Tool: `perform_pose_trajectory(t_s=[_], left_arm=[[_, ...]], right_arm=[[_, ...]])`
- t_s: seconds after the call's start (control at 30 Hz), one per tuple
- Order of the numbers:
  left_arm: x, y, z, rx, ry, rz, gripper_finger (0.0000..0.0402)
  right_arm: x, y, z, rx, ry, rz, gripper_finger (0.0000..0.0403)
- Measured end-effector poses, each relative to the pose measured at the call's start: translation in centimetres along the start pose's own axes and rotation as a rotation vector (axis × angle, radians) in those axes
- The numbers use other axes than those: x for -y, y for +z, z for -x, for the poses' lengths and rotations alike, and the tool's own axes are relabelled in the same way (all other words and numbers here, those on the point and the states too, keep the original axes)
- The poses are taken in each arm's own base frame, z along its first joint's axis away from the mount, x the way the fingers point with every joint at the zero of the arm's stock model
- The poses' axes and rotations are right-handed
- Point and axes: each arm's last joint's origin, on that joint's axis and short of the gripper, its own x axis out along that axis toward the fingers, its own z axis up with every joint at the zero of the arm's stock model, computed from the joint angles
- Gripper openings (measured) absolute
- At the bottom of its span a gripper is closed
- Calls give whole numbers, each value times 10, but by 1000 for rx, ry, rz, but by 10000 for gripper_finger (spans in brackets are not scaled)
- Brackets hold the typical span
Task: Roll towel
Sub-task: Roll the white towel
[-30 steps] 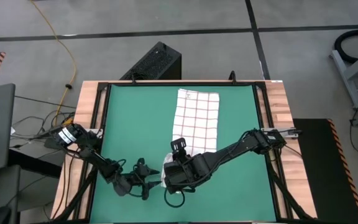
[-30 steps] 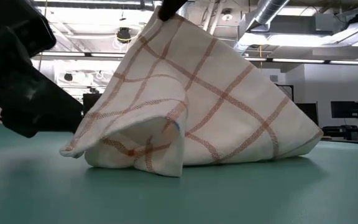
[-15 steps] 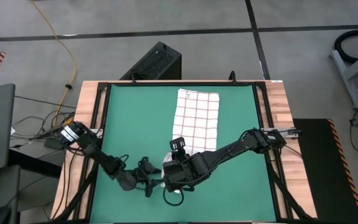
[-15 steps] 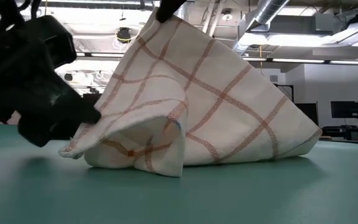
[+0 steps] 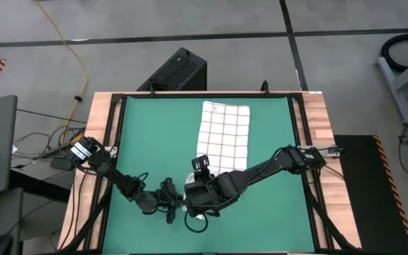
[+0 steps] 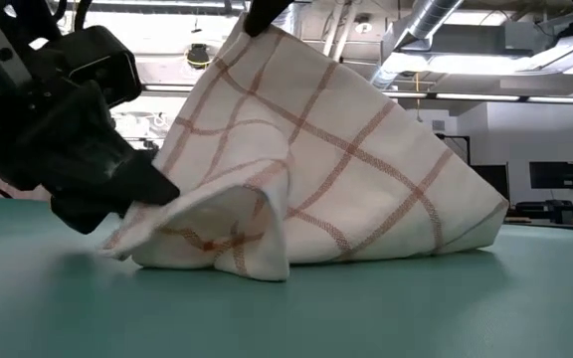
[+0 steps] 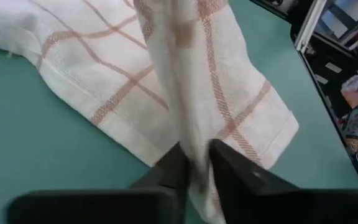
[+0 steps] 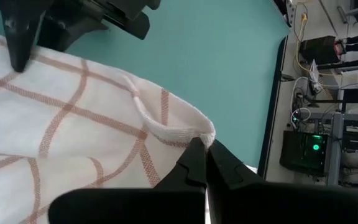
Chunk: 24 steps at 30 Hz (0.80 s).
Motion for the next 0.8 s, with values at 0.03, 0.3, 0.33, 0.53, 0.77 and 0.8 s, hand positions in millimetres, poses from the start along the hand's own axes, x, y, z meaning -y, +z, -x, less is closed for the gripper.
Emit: perform_pose_trajectory(t_s=[0.03,0.3,0.33,0.53,0.77,0.8], left_arm=[[0,0,0,-1,-2,6,20],[11,-1,7,-16,-75,105,2],[14,0,9,-11,-87,119,2],[27,21,27,67,-77,138,1],[33,68,62,153,-12,50,0],[33,76,69,166,-14,46,0]], right_arm=[[0,0,0,0,0,0,8],[0,-2,6,-10,-93,20,8],[0,-1,8,-3,-103,16,8],[16,-4,41,75,-167,-79,8],[34,-13,77,145,-263,-174,8],[37,-15,82,152,-281,-181,8]])
